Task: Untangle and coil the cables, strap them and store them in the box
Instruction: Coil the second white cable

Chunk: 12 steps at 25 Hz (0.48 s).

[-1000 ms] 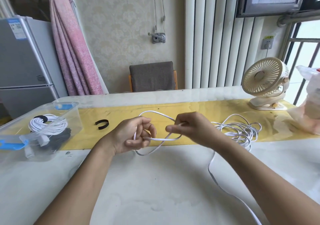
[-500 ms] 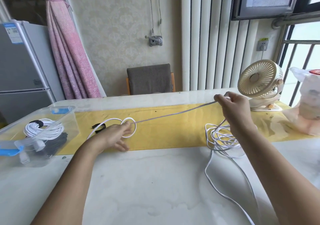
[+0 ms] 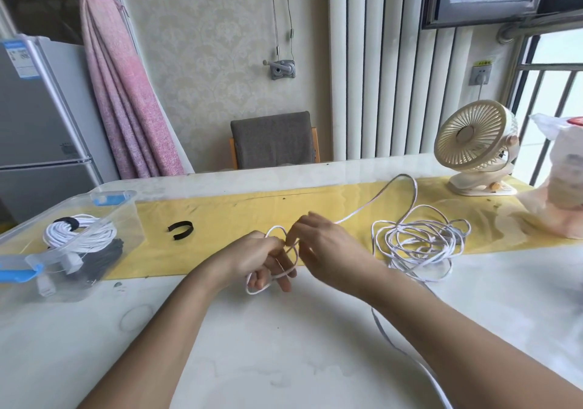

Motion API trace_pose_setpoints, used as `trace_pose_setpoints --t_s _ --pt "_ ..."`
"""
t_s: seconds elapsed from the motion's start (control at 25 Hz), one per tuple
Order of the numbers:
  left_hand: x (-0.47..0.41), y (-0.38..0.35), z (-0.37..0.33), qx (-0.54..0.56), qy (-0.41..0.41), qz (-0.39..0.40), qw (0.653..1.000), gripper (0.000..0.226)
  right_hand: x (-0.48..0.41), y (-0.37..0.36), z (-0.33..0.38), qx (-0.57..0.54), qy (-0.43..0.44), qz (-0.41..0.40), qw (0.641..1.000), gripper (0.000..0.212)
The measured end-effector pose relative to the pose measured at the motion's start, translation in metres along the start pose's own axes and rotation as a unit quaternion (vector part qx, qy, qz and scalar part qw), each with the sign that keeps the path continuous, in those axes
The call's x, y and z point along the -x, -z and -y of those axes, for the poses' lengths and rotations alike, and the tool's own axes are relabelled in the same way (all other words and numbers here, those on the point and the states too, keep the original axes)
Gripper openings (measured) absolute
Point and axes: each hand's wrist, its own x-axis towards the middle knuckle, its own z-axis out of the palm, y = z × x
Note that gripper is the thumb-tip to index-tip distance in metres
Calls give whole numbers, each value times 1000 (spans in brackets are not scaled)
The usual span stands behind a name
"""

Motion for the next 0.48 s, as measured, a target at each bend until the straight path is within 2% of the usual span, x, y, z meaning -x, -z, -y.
trace_pose_setpoints --t_s 0.12,0.24,0.36,0.48 --pt "3 -3 2 -79 -18 59 995 25 7 -9 -1 -68 -16 53 996 17" --pt "3 -3 7 -90 -20 73 993 20 8 -12 -3 -63 -44 137 988 14" --pt "1 0 9 -73 -28 -2 997 3 5 -11 1 -77 -73 182 978 13" --pt "-4 7 15 -125 8 -107 986 20 6 -10 5 -24 -82 198 976 16"
